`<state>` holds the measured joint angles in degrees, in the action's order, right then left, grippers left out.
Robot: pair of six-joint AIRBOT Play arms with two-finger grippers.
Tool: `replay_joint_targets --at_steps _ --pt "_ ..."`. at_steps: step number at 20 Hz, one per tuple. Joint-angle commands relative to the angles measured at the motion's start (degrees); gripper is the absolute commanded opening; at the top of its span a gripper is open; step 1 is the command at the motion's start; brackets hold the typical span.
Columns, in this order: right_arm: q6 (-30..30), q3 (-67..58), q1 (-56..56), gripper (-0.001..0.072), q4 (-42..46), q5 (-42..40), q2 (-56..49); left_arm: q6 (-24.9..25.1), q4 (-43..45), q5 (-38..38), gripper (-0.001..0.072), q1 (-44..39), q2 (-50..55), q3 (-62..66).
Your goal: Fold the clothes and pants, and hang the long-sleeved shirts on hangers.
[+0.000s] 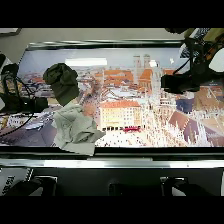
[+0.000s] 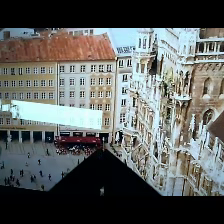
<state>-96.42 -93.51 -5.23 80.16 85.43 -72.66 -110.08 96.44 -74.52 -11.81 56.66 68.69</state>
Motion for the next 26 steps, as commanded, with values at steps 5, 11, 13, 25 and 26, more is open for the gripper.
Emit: replay_joint_targets --at_steps 5,11,13,25,26 --pt "0.0 0.0 0.0 0.0032 0.0 0.0 0.0 0.0 0.0 0.0 0.0134 0.1 0.0 0.0" --pt "0.0 0.0 0.0 0.0032 0.0 0.0 0.0 0.0 0.0 0.0 0.0134 0.1 0.0 0.0" --pt "0.0 0.0 0.0 0.0032 0.0 0.0 0.0 0.0 0.0 0.0 0.0134 0.1 0.0 0.0" --pt "0.0 0.0 0.0 0.0032 0.0 0.0 0.0 0.0 0.0 2.1 0.0134 0.0 0.0 0.0" --pt "0.0 0.0 0.0 0.0032 0.0 -0.1 0.0 0.0 0.0 2.1 0.0134 0.0 0.0 0.0"
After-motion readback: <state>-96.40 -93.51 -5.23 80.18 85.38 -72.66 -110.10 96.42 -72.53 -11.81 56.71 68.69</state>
